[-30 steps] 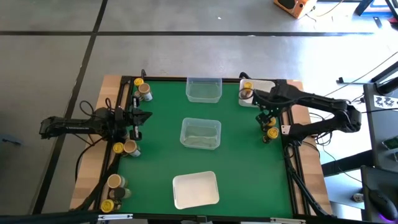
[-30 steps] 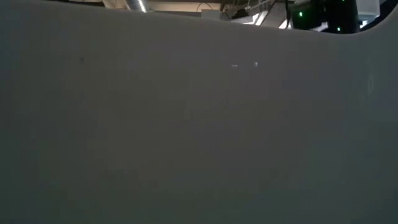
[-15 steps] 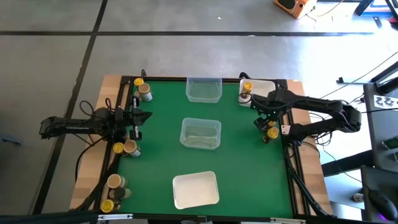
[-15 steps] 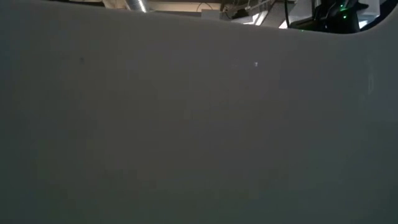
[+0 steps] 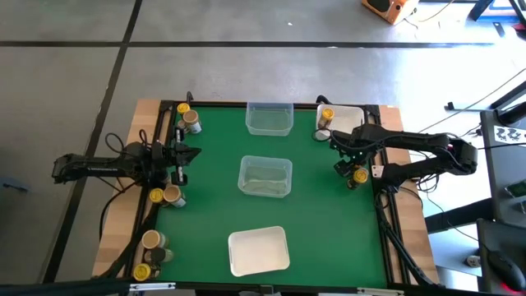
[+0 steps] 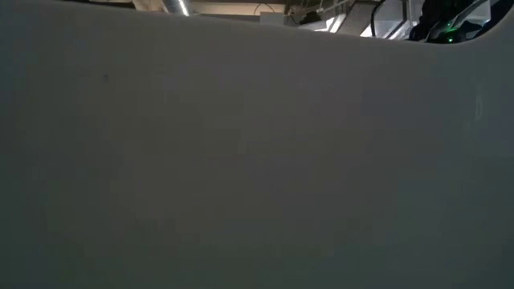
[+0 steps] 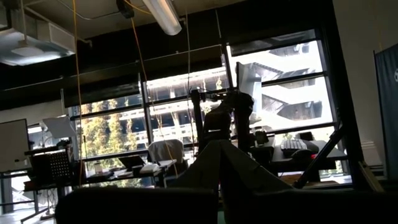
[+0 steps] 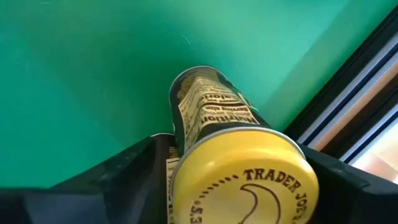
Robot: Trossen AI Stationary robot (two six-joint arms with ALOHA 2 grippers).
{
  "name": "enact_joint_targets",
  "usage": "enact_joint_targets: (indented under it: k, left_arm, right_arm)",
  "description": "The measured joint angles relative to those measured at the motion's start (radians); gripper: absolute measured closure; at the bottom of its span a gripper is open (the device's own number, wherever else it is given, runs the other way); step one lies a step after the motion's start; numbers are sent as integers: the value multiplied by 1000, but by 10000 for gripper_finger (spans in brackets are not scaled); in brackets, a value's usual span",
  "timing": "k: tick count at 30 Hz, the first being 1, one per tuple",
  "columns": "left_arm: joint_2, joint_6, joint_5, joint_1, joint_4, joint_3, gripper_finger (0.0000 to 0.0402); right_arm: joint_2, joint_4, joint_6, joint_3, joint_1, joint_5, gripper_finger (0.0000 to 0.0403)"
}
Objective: Sort spices by type
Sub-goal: Put the yellow seasoning bottle into the top white bin
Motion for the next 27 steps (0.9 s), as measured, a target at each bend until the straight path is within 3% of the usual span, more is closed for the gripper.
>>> enact_joint_targets:
  k: [8,14,22,27]
  left_arm:
    - [0,0,0,0,0,0,400]
    - [0,0,0,0,0,0,400]
    - [0,9,0,0,0,0,400]
    - [0,27,0,0,8,0,400]
  right_arm:
    - [0,-1,-27,0,0,2,185]
    - [0,-21,-54,47,0,47,185]
    - [0,-101,-81,228,-1,106,177]
    - [0,-101,-123,323,-13,211,183]
